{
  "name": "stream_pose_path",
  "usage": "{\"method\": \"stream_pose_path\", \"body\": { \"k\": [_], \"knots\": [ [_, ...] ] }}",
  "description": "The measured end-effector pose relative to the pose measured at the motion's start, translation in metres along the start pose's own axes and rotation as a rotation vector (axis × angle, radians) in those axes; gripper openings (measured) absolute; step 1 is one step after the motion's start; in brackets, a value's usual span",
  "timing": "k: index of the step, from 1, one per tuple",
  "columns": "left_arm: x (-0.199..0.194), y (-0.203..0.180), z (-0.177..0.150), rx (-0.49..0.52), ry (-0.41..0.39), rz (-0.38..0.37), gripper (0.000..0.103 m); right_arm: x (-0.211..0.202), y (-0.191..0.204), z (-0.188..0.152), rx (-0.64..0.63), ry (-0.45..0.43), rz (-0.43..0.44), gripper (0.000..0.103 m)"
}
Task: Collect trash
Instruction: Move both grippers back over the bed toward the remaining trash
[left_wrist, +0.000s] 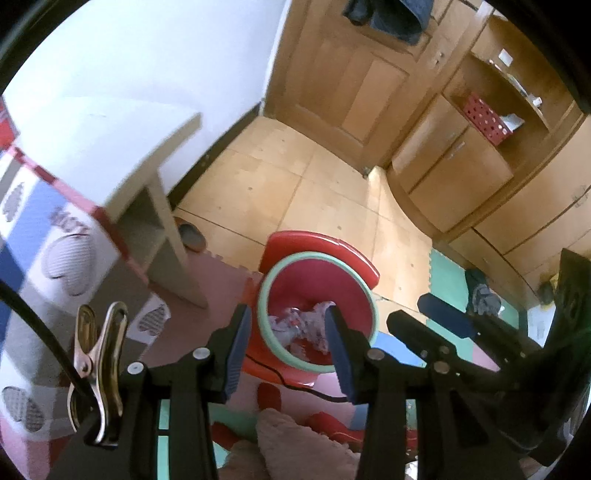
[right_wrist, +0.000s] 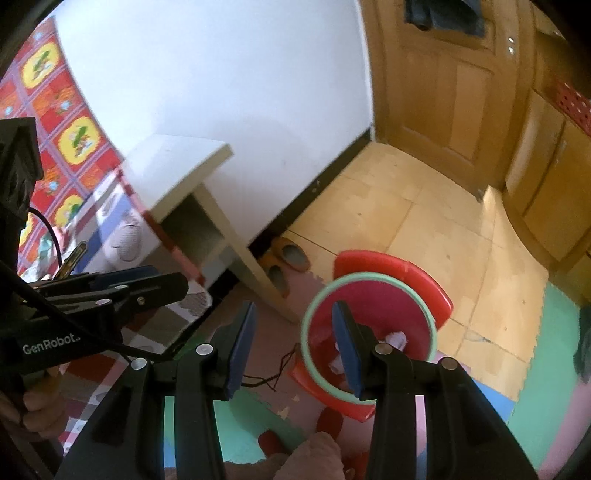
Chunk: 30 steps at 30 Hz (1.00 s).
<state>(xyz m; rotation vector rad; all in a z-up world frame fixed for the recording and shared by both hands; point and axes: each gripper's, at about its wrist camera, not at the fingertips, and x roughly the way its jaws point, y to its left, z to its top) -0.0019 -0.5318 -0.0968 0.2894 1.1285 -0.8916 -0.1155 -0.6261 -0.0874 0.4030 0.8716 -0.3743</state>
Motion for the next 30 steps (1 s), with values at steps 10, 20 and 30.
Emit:
{"method": "stream_pose_path", "body": {
  "k": [10,20,30],
  "knots": [
    [-0.06,0.046,-0.01,-0.098,-0.068,0.064,0.043,-0.014,0.063,0.012,-0.108,-0.026,0.085,0.044],
    [-0.113,0.105,-0.036,-0.212,-0.125,0.147,0.043,-0.015,0.135,0.016,-0.221,-0.03,0.178,0.044],
    [-0.161,0.165,-0.065,-0.331,-0.172,0.224,0.043,-0.012,0.202,0.01,-0.328,-0.028,0.254,0.044]
  ]
}}
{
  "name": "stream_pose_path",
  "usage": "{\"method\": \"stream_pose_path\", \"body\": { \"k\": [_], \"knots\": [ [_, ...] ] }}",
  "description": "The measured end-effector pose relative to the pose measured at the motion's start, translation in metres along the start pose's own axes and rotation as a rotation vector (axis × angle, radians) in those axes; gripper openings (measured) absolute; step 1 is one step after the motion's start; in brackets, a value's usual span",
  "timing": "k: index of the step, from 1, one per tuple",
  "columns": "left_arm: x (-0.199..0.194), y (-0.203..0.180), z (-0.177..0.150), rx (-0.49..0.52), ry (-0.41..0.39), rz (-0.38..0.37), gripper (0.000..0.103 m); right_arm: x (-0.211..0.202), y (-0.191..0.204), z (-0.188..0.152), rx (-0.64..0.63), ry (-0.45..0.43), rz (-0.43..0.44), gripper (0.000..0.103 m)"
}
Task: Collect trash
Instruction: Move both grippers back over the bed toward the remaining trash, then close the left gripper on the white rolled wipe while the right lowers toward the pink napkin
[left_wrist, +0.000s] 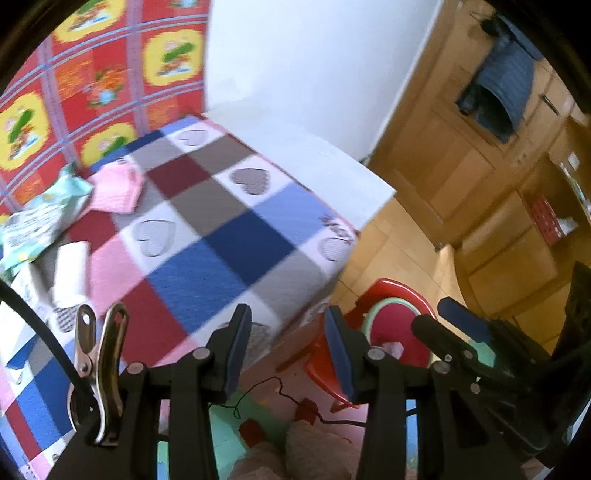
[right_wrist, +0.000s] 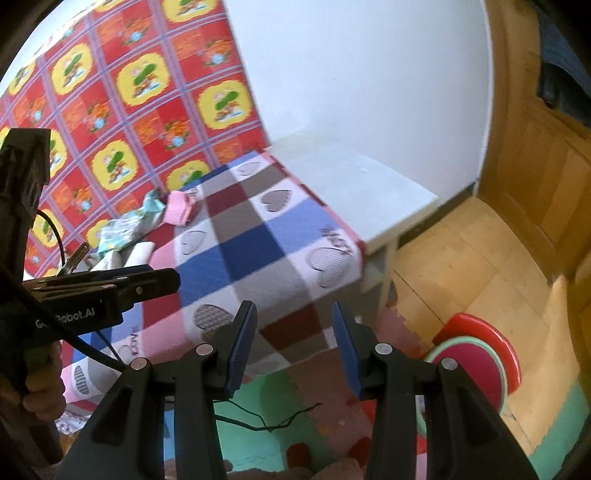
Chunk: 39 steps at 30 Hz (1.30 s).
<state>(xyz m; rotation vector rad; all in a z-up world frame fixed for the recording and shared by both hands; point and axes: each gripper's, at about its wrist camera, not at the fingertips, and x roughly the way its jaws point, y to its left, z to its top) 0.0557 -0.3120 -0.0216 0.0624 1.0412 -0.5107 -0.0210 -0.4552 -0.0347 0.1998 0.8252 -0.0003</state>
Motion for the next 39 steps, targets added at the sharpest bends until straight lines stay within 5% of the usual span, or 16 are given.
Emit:
{"method": "stream_pose_path", "body": {
  "k": [25,39],
  "knots": [
    [-0.029,0.133,0.008,-0.236,-0.038,0.202,0.045,0.069,0.093,0.062,-0.205,0.05,0.221,0.044],
    [0.012,0.192,0.035,-0.377,0.067,0.255,0.047,0.144,0.107,0.106,-0.303,0.147,0.363,0.044]
  ]
}}
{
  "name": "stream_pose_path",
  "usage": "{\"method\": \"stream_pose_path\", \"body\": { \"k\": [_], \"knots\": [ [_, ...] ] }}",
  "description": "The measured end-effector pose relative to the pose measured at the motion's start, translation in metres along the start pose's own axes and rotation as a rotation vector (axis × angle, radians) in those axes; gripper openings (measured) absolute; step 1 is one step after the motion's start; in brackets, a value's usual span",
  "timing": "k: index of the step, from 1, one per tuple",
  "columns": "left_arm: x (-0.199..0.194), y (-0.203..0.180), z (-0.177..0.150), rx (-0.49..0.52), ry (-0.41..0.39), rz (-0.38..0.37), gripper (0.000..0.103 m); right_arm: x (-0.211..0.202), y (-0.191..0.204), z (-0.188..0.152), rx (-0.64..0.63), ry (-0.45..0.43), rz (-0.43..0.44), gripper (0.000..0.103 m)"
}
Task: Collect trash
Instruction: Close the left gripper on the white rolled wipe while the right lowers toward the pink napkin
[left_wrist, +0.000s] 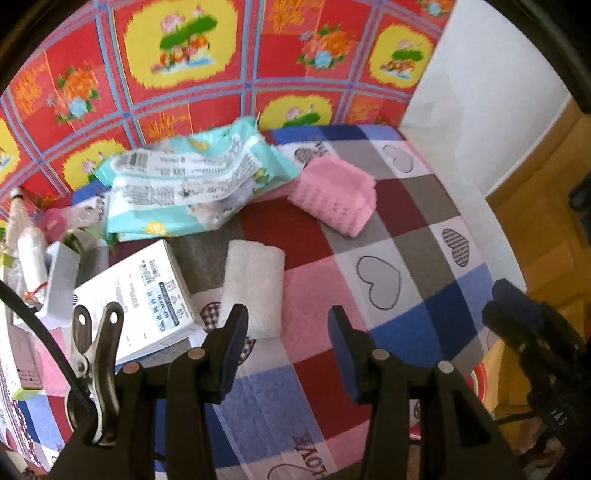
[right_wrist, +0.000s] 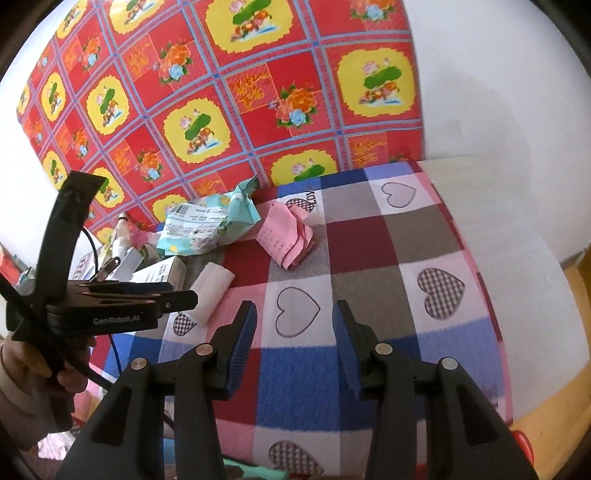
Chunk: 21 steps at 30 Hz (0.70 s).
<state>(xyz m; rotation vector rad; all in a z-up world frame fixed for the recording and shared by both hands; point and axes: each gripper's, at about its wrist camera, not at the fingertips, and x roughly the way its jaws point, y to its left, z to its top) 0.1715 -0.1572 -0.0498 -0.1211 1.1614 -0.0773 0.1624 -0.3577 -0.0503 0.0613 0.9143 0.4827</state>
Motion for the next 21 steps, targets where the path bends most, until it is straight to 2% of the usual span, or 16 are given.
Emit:
{"method": "stream_pose_path", "body": {
  "k": [9,16,21],
  "knots": [
    [0.033,0.006,0.014,-0.045,0.068,0.056,0.047,0.03,-0.015,0.015,-0.023,0.052,0.051,0.044],
    [0.053,0.008,0.025,-0.039,0.099,0.127,0.047,0.051,-0.021,0.023,-0.045,0.087,0.086,0.044],
    [0.066,0.013,0.027,-0.056,0.127,0.134,0.048,0.068,-0.021,0.031,-0.067,0.112,0.11,0.045]
  ]
}}
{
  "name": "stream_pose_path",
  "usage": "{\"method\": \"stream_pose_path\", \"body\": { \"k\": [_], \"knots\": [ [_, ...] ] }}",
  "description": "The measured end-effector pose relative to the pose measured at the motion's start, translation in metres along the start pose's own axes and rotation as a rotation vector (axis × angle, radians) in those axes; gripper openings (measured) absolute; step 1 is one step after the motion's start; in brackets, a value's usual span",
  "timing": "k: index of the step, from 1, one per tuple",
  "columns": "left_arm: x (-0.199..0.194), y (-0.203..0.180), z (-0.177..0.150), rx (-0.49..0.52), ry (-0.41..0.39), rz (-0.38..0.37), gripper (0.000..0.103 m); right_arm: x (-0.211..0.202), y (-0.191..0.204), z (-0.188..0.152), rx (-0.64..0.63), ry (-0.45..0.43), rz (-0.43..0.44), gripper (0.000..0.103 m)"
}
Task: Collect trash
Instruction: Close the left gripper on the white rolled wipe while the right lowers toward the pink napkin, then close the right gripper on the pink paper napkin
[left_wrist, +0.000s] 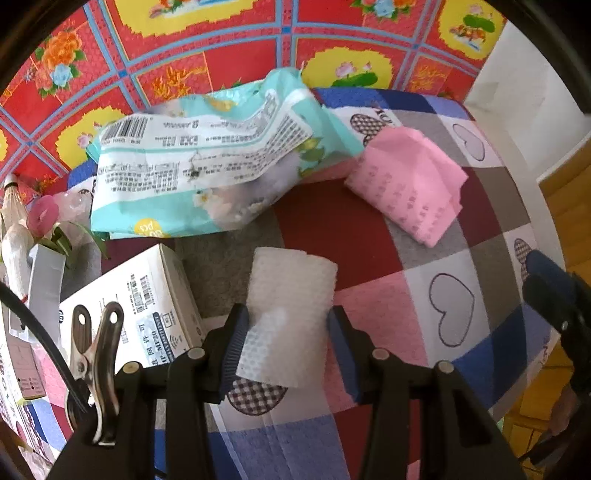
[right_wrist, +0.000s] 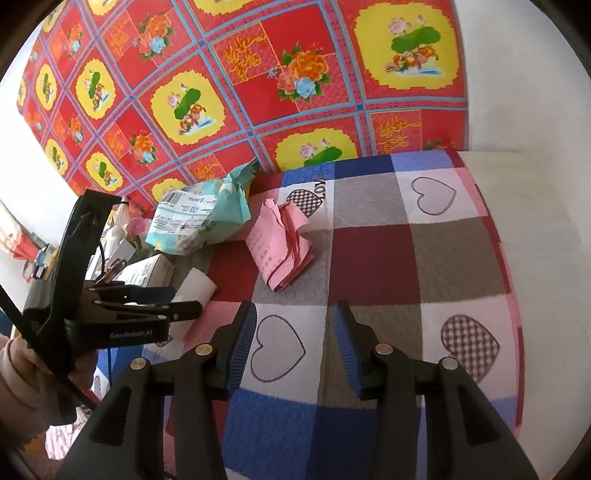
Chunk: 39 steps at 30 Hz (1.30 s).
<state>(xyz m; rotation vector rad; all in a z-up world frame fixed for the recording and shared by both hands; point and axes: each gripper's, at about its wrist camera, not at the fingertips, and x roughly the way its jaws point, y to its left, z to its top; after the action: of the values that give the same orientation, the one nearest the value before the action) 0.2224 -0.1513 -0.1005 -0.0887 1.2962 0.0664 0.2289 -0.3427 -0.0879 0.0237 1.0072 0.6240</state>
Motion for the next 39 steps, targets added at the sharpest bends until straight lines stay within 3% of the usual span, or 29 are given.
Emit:
{"method": "stream_pose_path", "body": {
  "k": [7,11,22,25,29,33,39],
  "knots": [
    [0.008,0.001,0.001,-0.017,0.001,-0.007,0.056,0.021,0.002,0.017,-0.053,0.021,0.019,0.046],
    [0.011,-0.005,0.001,-0.005,-0.004,-0.002,0.06,0.034,0.002,0.029,-0.071,0.029,0.031,0.056],
    [0.015,-0.014,0.006,-0.012,-0.011,0.012,0.062,0.068,0.004,0.046,-0.09,0.063,0.057,0.056],
    [0.016,-0.015,0.005,-0.009,-0.022,0.01,0.062,0.07,0.004,0.045,-0.084,0.058,0.059,0.046],
    [0.013,-0.012,0.002,-0.001,-0.036,0.008,0.061,0.07,0.002,0.044,-0.067,0.053,0.068,0.022],
    [0.007,-0.013,-0.004,0.006,-0.053,0.009,0.055,0.064,0.003,0.042,-0.07,0.035,0.067,0.009],
    [0.003,-0.012,-0.003,0.022,-0.072,-0.002,0.038,0.05,0.009,0.036,-0.075,0.012,0.06,0.006]
  ]
}}
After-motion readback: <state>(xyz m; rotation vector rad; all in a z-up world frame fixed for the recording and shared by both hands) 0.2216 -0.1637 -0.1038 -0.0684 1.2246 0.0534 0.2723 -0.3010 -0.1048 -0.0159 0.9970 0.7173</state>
